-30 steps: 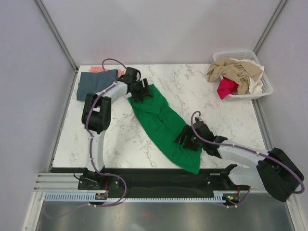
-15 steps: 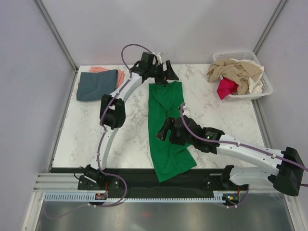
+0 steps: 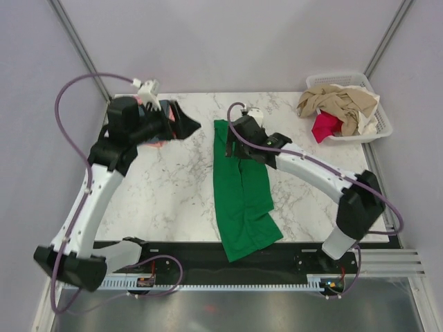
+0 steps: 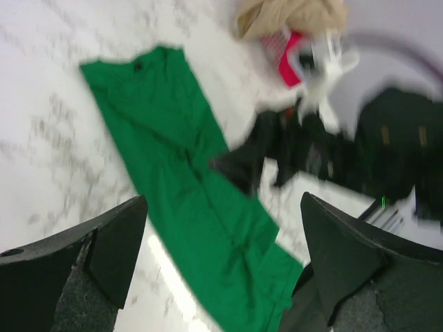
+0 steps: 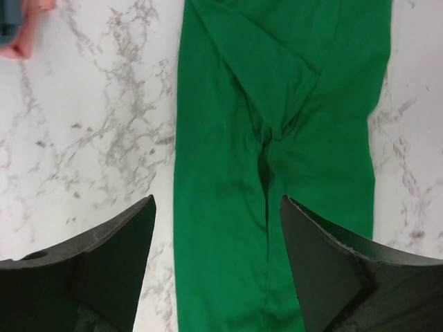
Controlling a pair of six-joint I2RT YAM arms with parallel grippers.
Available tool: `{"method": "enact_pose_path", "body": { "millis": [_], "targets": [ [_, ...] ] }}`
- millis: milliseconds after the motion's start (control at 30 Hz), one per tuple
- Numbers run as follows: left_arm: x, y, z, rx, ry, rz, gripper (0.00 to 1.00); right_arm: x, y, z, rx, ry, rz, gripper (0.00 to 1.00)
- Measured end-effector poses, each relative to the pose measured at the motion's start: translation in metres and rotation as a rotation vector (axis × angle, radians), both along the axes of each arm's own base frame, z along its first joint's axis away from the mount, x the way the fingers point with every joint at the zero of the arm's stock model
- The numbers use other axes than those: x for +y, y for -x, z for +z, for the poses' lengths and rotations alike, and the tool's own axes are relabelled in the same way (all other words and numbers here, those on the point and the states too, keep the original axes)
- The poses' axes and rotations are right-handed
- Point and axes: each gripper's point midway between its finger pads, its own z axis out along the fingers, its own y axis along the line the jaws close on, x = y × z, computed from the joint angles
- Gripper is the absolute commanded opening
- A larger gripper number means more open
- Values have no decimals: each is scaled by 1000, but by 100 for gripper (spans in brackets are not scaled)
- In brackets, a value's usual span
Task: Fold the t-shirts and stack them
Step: Fold the tshirt
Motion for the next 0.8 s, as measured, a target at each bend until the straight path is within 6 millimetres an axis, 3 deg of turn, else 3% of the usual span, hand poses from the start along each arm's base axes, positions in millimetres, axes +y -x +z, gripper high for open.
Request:
{"method": "enact_pose_path", "body": {
  "millis": [100,167,300,400,500,567,667,800],
  "targets": [
    [14,51,-48,50,-59,-9,100,5,-32,-29,46,69,-1,79],
    [27,80,-95,115,-110,-2,100,4,-47,-50,83,105,-9,78],
    [49,116,-149,175,-171,55,100,2,-66,-87,154,151,-22,75],
    [59,129,-148,108,-162,91,100,1,-78,-114,202,175,-28,73],
    [65,129,-129,15,-143,127,99,5,-90,-140,239,184,-28,71],
    [65,126,-128,10,-144,135,100,8,-102,-154,252,195,-30,70],
    [63,121,-138,53,-160,130,100,20,-129,-152,219,146,-38,69],
    [62,118,-146,87,-172,126,100,19,-181,-148,161,60,-109,68]
  ]
}}
